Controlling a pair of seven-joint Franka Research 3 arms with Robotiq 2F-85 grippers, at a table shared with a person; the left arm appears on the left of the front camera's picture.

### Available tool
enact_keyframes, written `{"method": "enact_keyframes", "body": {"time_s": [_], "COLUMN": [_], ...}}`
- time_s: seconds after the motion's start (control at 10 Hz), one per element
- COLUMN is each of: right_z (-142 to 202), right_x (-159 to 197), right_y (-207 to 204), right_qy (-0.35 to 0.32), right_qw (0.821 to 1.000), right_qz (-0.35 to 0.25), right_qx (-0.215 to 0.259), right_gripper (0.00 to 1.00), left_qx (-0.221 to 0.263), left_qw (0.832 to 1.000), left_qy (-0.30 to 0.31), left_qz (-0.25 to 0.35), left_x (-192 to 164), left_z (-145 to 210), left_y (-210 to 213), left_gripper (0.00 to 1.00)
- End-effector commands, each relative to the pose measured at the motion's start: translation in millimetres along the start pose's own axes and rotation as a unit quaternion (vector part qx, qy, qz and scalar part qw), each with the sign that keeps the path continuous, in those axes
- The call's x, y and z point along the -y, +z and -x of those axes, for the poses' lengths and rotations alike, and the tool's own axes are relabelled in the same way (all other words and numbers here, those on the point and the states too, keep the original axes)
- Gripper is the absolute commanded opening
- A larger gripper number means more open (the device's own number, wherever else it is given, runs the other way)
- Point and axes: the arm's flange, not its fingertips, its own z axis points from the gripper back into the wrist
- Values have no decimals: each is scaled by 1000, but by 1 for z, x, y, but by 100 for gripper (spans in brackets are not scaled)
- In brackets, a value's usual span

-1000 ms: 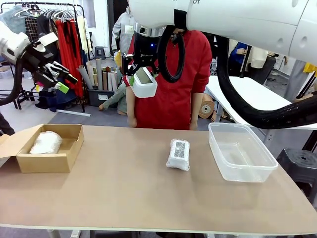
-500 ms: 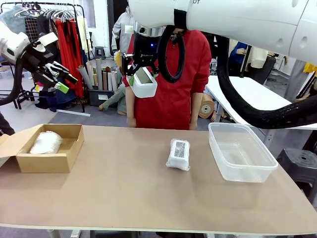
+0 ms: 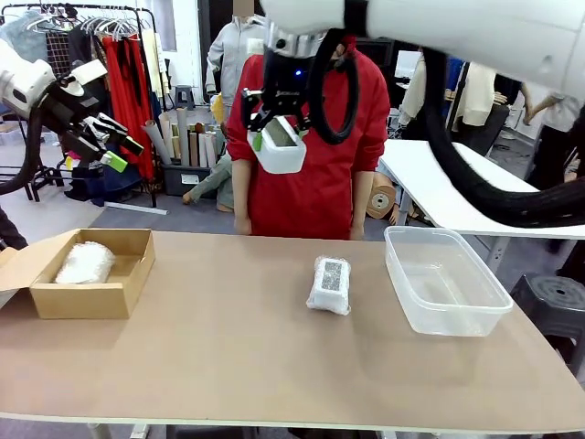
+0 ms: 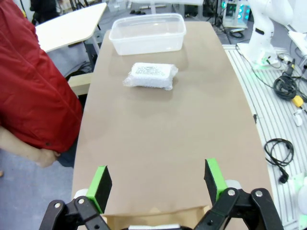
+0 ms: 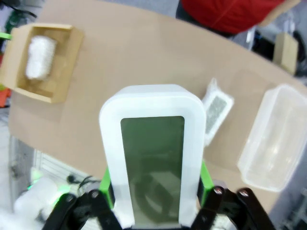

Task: Separate and place wrapped and unwrapped clocks.
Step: If the picked Digital clock is wrapped, place it in the Package Box ; if not, place it in the Organizing box.

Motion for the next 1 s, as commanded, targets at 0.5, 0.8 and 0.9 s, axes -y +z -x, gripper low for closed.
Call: {"method": "enact_keyframes", "body": {"time_s": [0.5, 0.8, 0.9], "right_z": [70, 81, 85], "right_x": [125, 165, 172], "right_y": [12, 6, 6], "right_qy": [-108, -145, -159], "right_qw": [994, 989, 987], "right_qz": [1, 18, 20], "right_qx": [32, 24, 18], "right_gripper": [40, 40, 40], "left_qx": [-2, -2, -2], "left_qw": [1000, 1000, 1000], "left_qy": [-7, -7, -7], "left_qz": [4, 4, 4], "left_x": [1, 1, 1], "left_z": [1, 1, 1], "left_y": [-1, -1, -1], "left_gripper": [100, 100, 100]}}
